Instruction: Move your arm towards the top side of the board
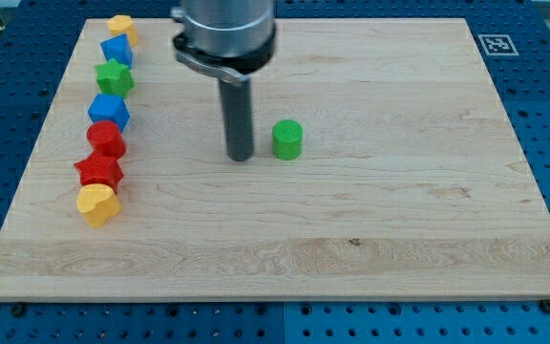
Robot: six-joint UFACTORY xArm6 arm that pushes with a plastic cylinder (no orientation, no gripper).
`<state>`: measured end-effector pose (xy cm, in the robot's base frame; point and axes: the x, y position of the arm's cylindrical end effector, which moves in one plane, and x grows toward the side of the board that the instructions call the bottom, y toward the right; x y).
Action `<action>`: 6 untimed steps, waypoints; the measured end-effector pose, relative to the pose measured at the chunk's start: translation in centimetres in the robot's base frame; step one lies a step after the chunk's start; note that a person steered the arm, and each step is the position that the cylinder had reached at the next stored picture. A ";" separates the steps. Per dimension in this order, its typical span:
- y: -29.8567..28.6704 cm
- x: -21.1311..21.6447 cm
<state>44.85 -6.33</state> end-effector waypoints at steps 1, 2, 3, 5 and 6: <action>-1.4 -4.9; -1.4 -11.2; -1.4 -17.8; -4.6 -25.6; -4.7 -25.6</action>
